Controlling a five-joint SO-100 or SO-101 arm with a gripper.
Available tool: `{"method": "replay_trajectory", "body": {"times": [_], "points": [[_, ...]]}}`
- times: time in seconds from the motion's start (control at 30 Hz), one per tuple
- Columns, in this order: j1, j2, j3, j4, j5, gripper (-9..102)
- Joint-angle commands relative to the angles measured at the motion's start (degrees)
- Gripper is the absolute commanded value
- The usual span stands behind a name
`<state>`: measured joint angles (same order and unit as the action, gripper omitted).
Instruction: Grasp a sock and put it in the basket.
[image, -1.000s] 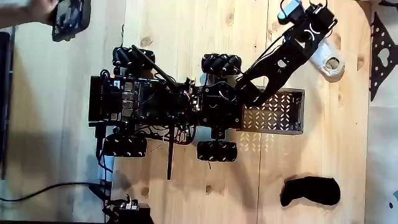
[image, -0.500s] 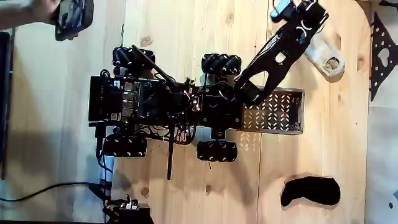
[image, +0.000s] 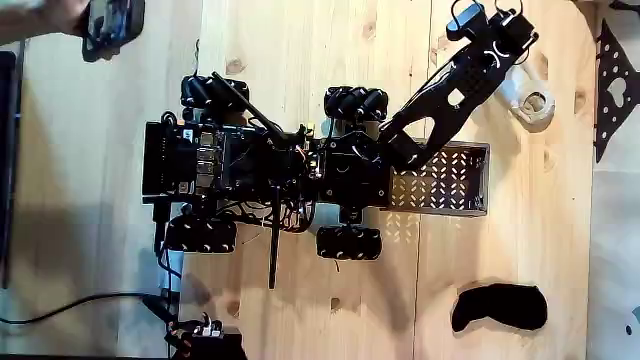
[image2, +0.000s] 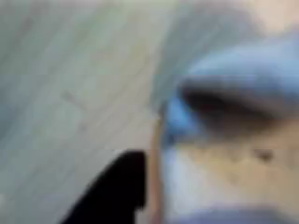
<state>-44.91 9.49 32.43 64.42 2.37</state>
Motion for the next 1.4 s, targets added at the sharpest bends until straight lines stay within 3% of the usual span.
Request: {"method": "replay_trajectory", "body": {"times": [0.0, 0.13, 0.4, 0.63, 1.1, 1.37], "points": [[0.35, -0.09, -1.85, -0.18, -0.79, 35], [0.88, -1.85, -1.85, -0.09, -1.23, 33], [3.16, -3.16, -1.85, 0.70, -1.23, 0], [5.10, 4.57, -1.76, 7.03, 1.67, 0], [7.12, 37.09, -1.76, 24.08, 5.80, 0], [14.06, 54.76, -1.76, 34.72, 4.31, 0]]}}
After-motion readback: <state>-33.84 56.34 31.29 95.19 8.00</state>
